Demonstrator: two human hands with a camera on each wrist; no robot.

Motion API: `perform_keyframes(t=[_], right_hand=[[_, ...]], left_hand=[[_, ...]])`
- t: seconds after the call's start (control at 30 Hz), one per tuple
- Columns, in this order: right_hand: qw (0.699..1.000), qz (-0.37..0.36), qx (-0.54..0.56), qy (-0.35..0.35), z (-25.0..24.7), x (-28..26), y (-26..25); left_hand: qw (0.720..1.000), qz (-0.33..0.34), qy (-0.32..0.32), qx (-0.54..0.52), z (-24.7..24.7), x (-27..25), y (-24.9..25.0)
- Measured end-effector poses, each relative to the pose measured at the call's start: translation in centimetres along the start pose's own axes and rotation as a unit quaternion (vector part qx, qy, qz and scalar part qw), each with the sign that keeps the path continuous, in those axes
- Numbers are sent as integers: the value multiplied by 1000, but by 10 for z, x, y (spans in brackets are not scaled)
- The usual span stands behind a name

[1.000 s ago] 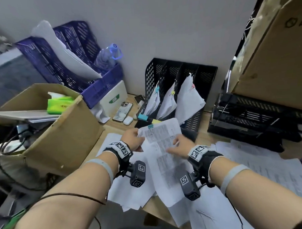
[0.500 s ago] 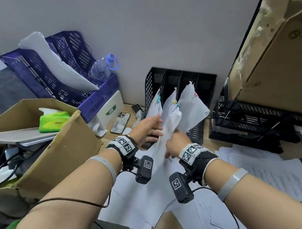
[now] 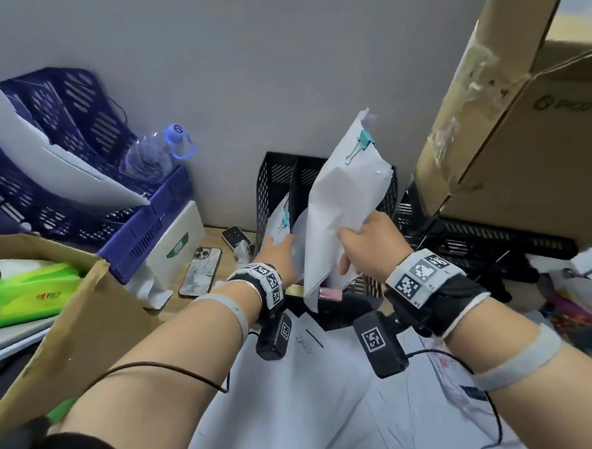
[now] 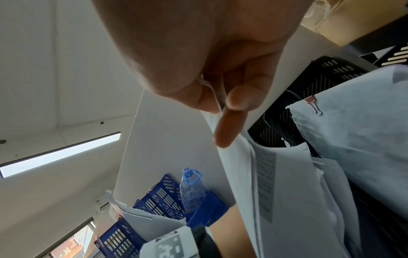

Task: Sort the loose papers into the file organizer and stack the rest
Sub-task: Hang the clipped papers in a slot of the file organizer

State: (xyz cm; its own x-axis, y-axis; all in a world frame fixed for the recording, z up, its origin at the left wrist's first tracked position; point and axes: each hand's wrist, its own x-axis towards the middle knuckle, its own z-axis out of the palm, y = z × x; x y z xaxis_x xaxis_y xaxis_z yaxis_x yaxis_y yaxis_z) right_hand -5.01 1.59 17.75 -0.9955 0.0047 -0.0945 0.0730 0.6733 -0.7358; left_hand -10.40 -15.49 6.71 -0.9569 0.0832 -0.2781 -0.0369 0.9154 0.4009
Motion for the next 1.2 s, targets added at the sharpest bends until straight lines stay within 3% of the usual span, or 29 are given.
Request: perform_keyframes(t=[0.13,0.27,0.37,0.5,0.7,0.87,1.0,1.1,1.2], right_hand=[[998,15,-10,-61,15,9,-9],[993,-5,11,-119,40,26,-26],[994,-21,44,-96,59,47,-33],[997,7,60,-40,77,70,-35],[992,89,76,-52,115,85,-13],[988,93,78,-96,143,89,1],[989,107,65,-78,149,101,4],[982,122,11,-142,154,100,12],[962,160,52,-217,154,86,14]], left_hand=[[993,-58,98,-27,-7,9,-26],[992,-29,120,-24,-21,12,-50],[989,-14,147,-24,-29,12,-56],[987,-22,158,-36,-39,12,-56],[988,-11,149,-40,-43,12,-59],[988,3,143,-56,-42,13,-58],[988,21,134,-76,-40,13,-56],[986,30,127,-102,-34,13,-55],[984,46,133,-114,-27,14,-52]])
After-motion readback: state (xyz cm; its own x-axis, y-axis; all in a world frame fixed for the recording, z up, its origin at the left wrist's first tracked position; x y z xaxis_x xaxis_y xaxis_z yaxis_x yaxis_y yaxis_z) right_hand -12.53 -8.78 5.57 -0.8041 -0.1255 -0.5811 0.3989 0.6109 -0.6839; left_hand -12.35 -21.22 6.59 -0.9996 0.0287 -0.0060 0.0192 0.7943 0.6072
